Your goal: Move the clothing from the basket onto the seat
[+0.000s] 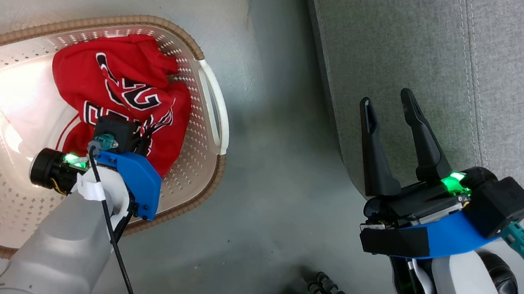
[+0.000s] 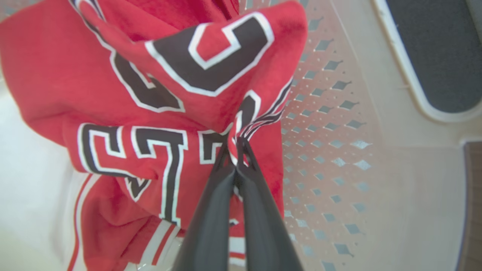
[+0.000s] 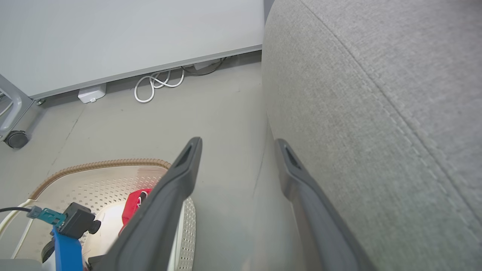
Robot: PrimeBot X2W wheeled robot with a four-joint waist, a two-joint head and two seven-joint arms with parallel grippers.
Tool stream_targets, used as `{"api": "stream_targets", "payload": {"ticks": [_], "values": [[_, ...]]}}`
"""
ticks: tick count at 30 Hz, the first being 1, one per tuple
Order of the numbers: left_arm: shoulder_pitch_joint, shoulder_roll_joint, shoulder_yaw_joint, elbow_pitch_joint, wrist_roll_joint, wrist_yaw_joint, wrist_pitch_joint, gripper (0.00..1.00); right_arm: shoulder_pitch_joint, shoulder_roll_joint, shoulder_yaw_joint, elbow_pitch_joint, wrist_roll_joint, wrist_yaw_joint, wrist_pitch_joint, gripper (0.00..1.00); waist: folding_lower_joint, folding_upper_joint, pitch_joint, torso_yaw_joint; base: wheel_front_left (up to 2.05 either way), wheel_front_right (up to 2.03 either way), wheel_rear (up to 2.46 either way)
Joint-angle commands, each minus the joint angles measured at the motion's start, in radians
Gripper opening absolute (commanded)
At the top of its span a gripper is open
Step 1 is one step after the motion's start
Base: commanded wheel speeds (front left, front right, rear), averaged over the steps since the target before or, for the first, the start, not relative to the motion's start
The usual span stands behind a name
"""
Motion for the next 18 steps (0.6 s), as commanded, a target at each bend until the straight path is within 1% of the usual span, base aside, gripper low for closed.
{"api": "stream_targets", "payload": {"ticks": [1, 13, 18], "values": [[-0.018, 0.001, -0.005, 0.002, -0.004, -0.002, -0.006, 0.0, -0.003, 0.002, 0.001, -0.002, 0.0, 0.0, -0.005, 1.0, 0.0, 0.0, 0.0, 0.0, 0.0, 0.0, 0.0], [-0.027, -0.006, -0.015, 0.016, -0.015, -0.011, -0.017, 0.0, -0.013, 0.002, 0.007, 0.006, -0.001, 0.0, -0.005, 1.0, 0.0, 0.0, -0.007, 0.006, 0.0, 0.0, 0.0], [-0.017, -0.016, -0.02, 0.021, -0.024, -0.014, -0.02, 0.0, -0.015, 0.002, 0.008, 0.015, -0.012, 0.0, -0.005, 1.0, 0.0, 0.0, -0.032, 0.019, 0.0, 0.0, 0.0]]}}
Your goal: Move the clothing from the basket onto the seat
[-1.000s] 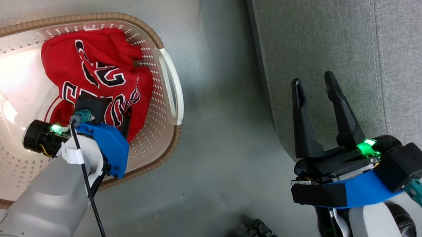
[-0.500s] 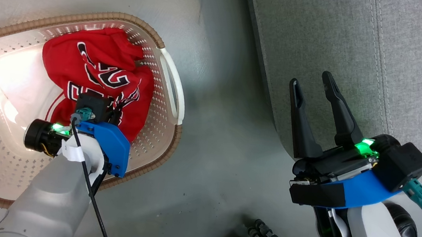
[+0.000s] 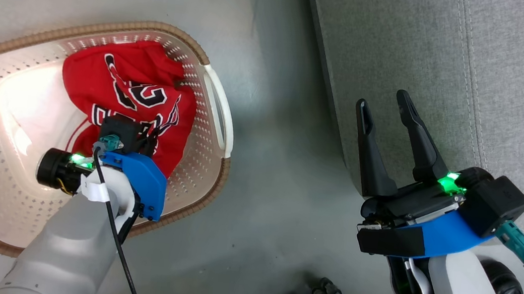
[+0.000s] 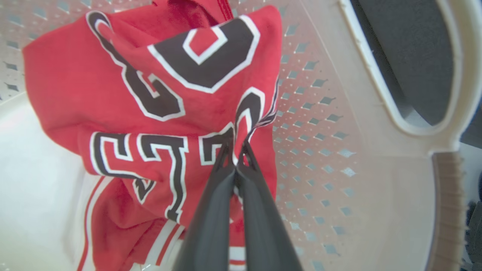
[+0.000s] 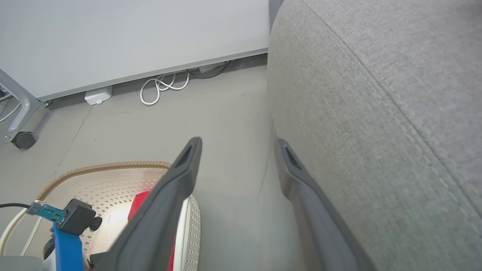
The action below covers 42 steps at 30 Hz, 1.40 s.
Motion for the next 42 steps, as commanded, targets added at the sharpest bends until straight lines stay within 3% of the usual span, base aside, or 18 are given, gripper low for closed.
{"api": "stream_targets", "payload": {"ticks": [1, 21, 42], "values": [[-0.004, -0.002, -0.001, 0.002, -0.007, -0.005, -0.005, 0.0, -0.01, 0.002, 0.0, 0.003, -0.008, 0.0, -0.005, 1.0, 0.0, 0.0, -0.017, 0.009, 0.0, 0.0, 0.0], [0.113, -0.056, -0.009, -0.054, -0.059, -0.016, -0.027, 0.0, 0.016, 0.001, -0.016, 0.062, -0.07, 0.0, -0.004, 1.0, 0.0, 0.0, -0.283, 0.123, 0.0, 0.0, 0.0], [0.303, -0.077, -0.02, -0.33, -0.058, -0.016, -0.027, 0.0, 0.143, 0.001, -0.061, 0.06, -0.122, 0.0, 0.095, 1.0, 0.0, 0.0, -0.666, 0.308, 0.0, 0.0, 0.0]]}}
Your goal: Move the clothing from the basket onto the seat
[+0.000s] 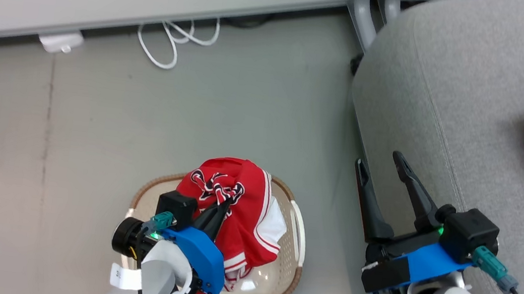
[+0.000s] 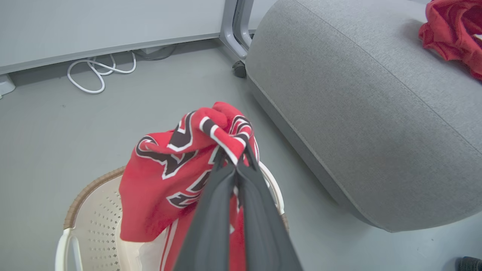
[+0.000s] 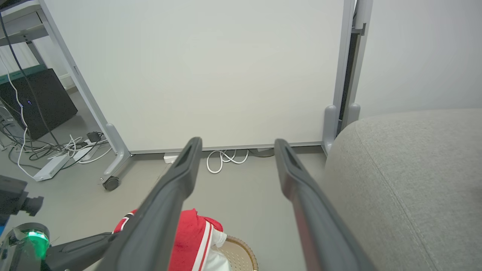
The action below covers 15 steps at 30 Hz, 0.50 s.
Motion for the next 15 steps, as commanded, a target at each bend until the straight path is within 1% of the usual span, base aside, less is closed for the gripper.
{"api": "stream_targets", "payload": {"ticks": [1, 9, 15], "values": [[0.008, -0.002, -0.007, -0.012, 0.003, -0.002, -0.005, 0.0, 0.02, 0.0, -0.004, -0.003, -0.005, 0.0, 0.007, 1.0, 0.0003, -0.0001, -0.067, 0.041, 0.0, 0.0, 0.0], [0.0, -0.002, -0.035, -0.09, -0.004, -0.002, -0.005, 0.0, 0.078, 0.0, -0.008, -0.016, 0.005, 0.0, 0.039, 1.0, 0.0003, -0.0001, -0.179, 0.077, 0.0, 0.0, 0.0], [-0.05, -0.002, -0.087, -0.137, -0.013, -0.002, -0.005, 0.0, 0.109, 0.0, -0.006, -0.028, 0.007, 0.0, 0.057, 1.0, 0.0003, -0.0001, -0.233, 0.095, 0.0, 0.0, 0.0]]}}
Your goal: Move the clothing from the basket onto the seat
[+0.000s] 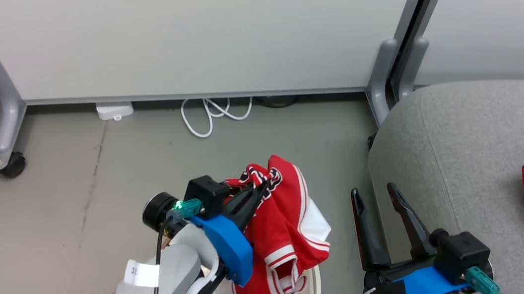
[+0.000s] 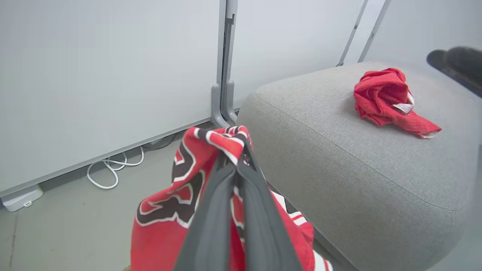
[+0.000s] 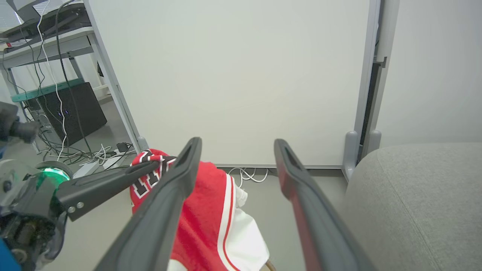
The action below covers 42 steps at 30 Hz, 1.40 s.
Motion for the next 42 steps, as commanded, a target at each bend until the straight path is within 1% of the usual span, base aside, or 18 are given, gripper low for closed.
{"api": "stream_targets", "payload": {"ticks": [1, 8, 15, 20, 25, 32, 37, 42], "values": [[-0.022, 0.001, -0.007, -0.007, -0.015, -0.002, -0.005, 0.0, 0.016, 0.0, -0.001, -0.004, 0.001, 0.0, 0.006, 1.0, 0.0002, -0.0001, -0.024, 0.012, 0.0, 0.0, 0.0], [-0.115, 0.0, -0.086, -0.001, -0.062, -0.002, -0.005, 0.0, 0.044, 0.0, 0.01, -0.007, 0.015, 0.0, 0.017, 1.0, 0.0002, -0.0001, -0.06, 0.019, 0.0, 0.0, 0.0], [-0.222, -0.001, -0.182, 0.006, -0.13, -0.002, 0.007, 0.0, 0.047, 0.0, 0.021, -0.005, 0.025, 0.0, 0.022, 1.0, 0.0002, -0.0001, -0.067, 0.03, 0.0, 0.0, 0.0], [-0.281, -0.002, -0.225, 0.011, -0.18, -0.002, 0.011, 0.0, 0.051, 0.0, 0.024, -0.004, 0.025, 0.0, 0.025, 1.0, 0.0002, -0.0001, -0.069, 0.037, 0.0, 0.0, 0.0], [-0.303, -0.002, -0.26, 0.004, -0.232, -0.002, 0.007, 0.0, 0.053, 0.0, 0.03, -0.003, 0.029, 0.0, 0.028, 1.0, 0.0002, -0.0001, -0.071, 0.036, 0.0, 0.0, 0.0], [-0.319, -0.002, -0.301, 0.019, -0.268, -0.002, 0.001, 0.0, 0.056, 0.0, 0.041, 0.001, 0.032, 0.0, 0.032, 1.0, 0.0002, -0.0001, -0.069, 0.036, 0.0, 0.0, 0.0], [-0.328, -0.002, -0.32, 0.027, -0.284, -0.002, -0.002, 0.0, 0.056, 0.0, 0.067, 0.016, 0.042, 0.0, 0.047, 1.0, 0.0002, -0.0001, -0.066, 0.038, 0.0, 0.0, 0.0], [-0.335, -0.002, -0.338, 0.03, -0.298, -0.002, -0.004, 0.0, 0.037, 0.0, 0.107, 0.057, 0.048, 0.0, 0.058, 1.0, 0.0002, -0.0001, -0.063, 0.038, 0.0, 0.0, 0.0]]}}
